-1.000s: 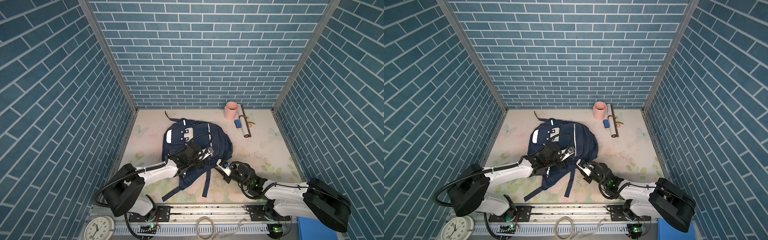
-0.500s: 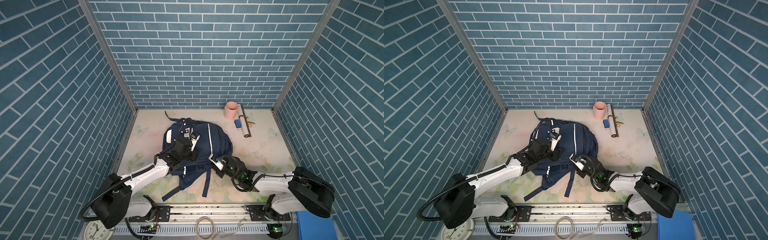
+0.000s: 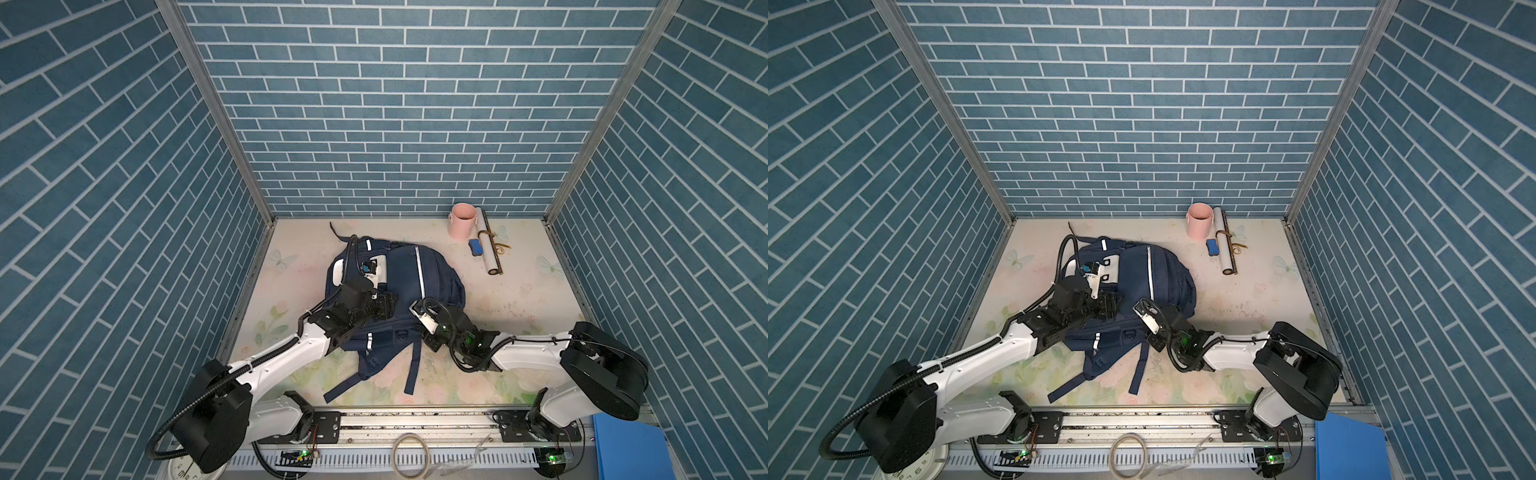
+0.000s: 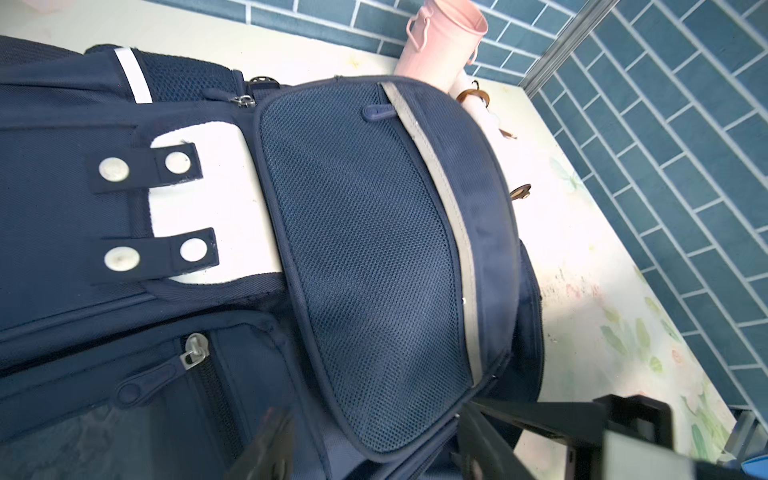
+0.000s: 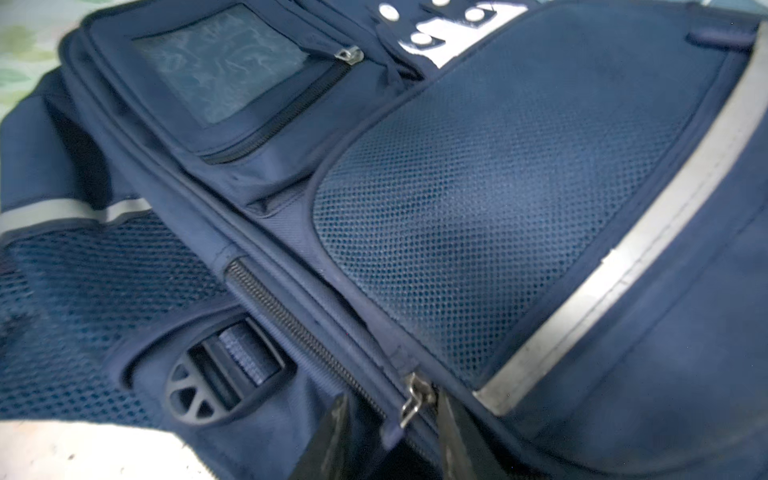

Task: Pack the student bag
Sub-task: 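Grasp the zipper pull with the right gripper while left holds the pocket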

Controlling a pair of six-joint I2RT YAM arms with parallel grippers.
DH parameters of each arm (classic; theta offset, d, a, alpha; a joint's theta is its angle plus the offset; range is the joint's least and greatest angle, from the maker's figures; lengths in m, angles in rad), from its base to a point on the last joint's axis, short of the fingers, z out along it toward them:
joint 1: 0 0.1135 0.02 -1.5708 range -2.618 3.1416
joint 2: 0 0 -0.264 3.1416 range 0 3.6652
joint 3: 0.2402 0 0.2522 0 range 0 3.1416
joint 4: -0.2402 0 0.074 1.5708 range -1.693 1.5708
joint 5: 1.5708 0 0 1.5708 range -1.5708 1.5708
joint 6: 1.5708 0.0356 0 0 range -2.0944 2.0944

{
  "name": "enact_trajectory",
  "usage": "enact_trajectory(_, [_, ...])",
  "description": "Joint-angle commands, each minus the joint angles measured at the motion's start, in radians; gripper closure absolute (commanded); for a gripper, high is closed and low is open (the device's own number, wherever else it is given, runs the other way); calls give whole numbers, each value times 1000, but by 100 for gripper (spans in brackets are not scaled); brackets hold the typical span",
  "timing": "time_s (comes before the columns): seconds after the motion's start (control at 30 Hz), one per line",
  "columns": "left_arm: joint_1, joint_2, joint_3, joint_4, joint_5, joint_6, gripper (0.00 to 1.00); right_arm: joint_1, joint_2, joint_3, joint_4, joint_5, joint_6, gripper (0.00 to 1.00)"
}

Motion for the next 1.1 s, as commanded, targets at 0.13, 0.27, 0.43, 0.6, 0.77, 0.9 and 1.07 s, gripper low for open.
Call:
enact_trajectory(0.13, [8,-29,-53,-8,-23,-32,36,26,47,42,-113,101,76,70])
enact_trajectory(0.27, [9,-38,-57,-9,-25,-29,35,33,26,25,-119,130,102,71])
enact_trajectory(0.43, [9,-41,-55,-9,-25,-21,35,33,-43,-42,-89,127,128,66])
enact_trajectory(0.6, [10,-21,-45,-6,-12,-22,35,33,-44,-61,-82,158,146,65])
enact_trajectory(0.77, [9,-6,-37,-6,-6,-27,35,33,-17,-40,-49,123,105,66])
enact_trajectory(0.9, [9,-3,-33,-8,-6,-29,35,33,2,-27,-29,107,68,65])
enact_trajectory(1.07, [8,0,-31,-12,-3,-36,35,33,36,0,-30,90,45,66])
